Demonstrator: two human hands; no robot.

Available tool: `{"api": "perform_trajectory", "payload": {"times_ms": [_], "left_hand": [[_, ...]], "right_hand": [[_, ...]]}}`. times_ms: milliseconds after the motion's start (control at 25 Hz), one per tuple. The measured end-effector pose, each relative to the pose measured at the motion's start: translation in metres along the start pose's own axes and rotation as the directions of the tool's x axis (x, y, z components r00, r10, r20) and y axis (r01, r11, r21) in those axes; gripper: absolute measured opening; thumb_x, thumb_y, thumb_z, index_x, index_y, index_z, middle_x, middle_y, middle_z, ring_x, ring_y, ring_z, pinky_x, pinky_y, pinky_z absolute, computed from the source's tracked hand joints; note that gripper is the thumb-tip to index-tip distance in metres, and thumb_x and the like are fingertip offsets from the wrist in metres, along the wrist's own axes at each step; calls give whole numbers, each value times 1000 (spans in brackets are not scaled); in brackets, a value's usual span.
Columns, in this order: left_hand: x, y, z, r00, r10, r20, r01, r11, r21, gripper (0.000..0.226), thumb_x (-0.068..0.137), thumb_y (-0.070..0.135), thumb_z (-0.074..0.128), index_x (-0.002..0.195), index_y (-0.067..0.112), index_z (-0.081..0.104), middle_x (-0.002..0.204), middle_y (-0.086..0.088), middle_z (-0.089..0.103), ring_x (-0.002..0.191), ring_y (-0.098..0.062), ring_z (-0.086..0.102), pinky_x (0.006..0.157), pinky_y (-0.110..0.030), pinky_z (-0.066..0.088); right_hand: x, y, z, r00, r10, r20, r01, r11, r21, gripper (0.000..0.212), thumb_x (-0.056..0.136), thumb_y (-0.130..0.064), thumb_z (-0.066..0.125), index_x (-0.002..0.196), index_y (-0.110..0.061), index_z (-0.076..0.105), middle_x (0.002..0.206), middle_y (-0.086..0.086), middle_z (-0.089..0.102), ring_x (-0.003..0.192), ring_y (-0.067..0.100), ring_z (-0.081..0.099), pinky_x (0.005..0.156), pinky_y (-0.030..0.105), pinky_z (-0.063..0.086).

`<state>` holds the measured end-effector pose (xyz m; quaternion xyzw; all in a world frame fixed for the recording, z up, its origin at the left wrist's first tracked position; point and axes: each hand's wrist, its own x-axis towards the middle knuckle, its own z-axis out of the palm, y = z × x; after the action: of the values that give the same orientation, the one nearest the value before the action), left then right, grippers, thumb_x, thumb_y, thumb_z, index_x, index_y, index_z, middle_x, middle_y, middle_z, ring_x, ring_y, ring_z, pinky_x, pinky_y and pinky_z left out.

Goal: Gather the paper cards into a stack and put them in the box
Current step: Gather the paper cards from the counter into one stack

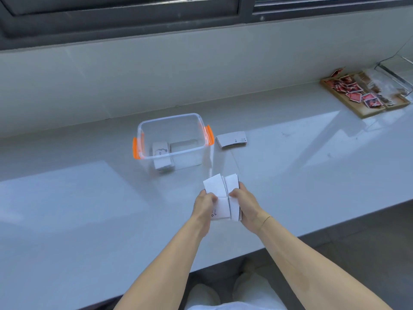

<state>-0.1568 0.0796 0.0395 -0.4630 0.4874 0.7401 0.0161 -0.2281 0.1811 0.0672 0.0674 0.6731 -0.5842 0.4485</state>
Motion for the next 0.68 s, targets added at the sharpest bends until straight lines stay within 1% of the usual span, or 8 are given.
{"api": "perform_trajectory", "payload": {"times_ms": [120,280,360,440,480,560,600,680], "left_hand": [[-11,-3,3,999,27,-38,-28,999,-34,39,74,9,42,106,10,65,102,-10,62,84,-27,60,72,-36,49],[-28,2,12,995,81,51,-73,986,-151,32,75,10,40,84,20,70,84,0,67,76,-18,65,58,-24,46],[-31,7,7,989,95,116,-76,985,-157,37,75,9,39,88,24,70,84,3,68,76,-15,65,59,-25,47],[-28,9,-4,984,79,159,-53,986,-157,36,72,14,43,97,29,64,92,5,67,77,-15,59,65,-30,44],[-26,11,-9,983,72,168,-41,983,-179,39,72,21,48,107,36,58,101,8,66,84,-15,58,72,-33,44],[-19,13,-17,986,84,146,-53,977,-208,56,75,40,61,126,51,41,111,17,64,108,-15,57,91,-40,48],[-16,14,-19,986,100,134,-78,984,-162,60,76,48,65,130,53,37,103,20,68,112,-15,57,97,-43,48],[-11,11,-17,986,131,105,-125,990,-61,51,78,52,69,124,45,49,80,14,71,104,-15,62,96,-45,51]], "right_hand": [[-7,5,18,1000,10,24,-10,1000,7,33,92,-19,42,122,-29,51,115,4,66,93,25,65,74,38,53],[-7,8,35,999,-47,3,47,998,-34,26,89,-18,46,114,-22,51,106,6,66,84,22,66,62,30,51],[-3,4,37,995,-95,-11,94,989,-118,24,88,-18,47,111,-24,51,107,6,66,83,21,66,61,29,51],[2,0,32,986,-167,14,164,943,-288,23,87,-18,47,109,-25,49,100,8,67,77,22,66,56,29,52],[4,-1,27,975,-217,57,220,879,-422,24,87,-18,47,110,-24,46,93,8,66,72,23,64,54,31,51],[8,1,19,935,-295,195,345,640,-686,28,87,-18,47,114,-21,39,79,7,62,64,27,60,53,36,47],[10,3,16,911,-320,261,398,511,-762,30,87,-17,47,114,-19,36,73,6,59,60,28,56,52,36,44],[15,5,13,871,-334,361,468,338,-817,28,86,-17,49,107,-17,31,70,6,59,60,31,56,52,38,42]]}}
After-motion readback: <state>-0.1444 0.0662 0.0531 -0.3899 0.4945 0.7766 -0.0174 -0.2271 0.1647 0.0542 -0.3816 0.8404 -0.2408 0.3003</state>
